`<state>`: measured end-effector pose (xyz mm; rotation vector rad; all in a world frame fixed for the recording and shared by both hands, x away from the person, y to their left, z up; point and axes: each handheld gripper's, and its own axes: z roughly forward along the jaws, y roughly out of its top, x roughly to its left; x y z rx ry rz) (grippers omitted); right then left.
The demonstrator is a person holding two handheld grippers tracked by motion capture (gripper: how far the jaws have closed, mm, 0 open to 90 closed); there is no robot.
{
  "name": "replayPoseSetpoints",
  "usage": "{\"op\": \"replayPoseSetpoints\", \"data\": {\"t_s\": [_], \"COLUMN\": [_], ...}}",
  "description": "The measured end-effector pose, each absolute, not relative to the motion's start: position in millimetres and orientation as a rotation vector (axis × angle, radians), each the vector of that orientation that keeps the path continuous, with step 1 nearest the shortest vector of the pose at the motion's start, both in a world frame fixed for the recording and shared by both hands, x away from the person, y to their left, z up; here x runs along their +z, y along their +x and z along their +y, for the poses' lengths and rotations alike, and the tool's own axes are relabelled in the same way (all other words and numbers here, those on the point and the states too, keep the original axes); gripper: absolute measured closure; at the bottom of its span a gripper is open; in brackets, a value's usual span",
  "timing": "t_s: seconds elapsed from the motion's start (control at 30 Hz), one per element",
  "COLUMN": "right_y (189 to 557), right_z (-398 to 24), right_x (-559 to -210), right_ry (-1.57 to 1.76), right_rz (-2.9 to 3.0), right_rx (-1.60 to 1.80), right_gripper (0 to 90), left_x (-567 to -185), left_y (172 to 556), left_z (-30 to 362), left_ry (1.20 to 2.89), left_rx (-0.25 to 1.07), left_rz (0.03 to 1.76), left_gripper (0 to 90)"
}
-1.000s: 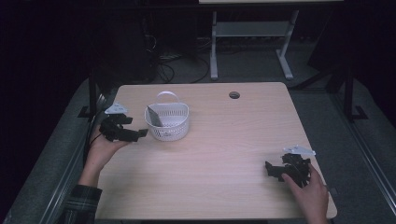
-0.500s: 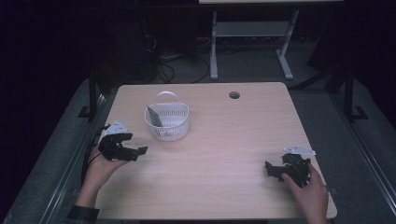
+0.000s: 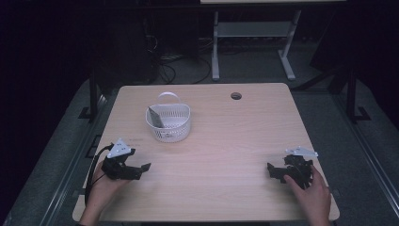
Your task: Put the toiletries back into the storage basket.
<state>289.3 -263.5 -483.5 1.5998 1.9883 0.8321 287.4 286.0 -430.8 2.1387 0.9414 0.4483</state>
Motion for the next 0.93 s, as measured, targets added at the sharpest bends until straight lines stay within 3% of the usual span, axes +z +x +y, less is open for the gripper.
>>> {"op": "replayPoseSetpoints", "data": {"t_s": [0.6, 0.93], "right_y": [289.3, 289.2], "right_z": [-263.5, -263.3], "right_x": [-483.4, -483.4], "right_ry": [1.6, 1.603], "right_rz": [1.989, 1.988], "right_rx": [0.832, 0.832], "right_gripper": [0.0, 0.0], "left_x": [-473.4, -474.7], "left_y": [270.5, 268.6], "left_z": [289.0, 288.8], "left_ry": [2.177, 2.176], "left_rx": [0.392, 0.408], "left_rz": [0.95, 0.941], "left_gripper": [13.4, 12.9]}}
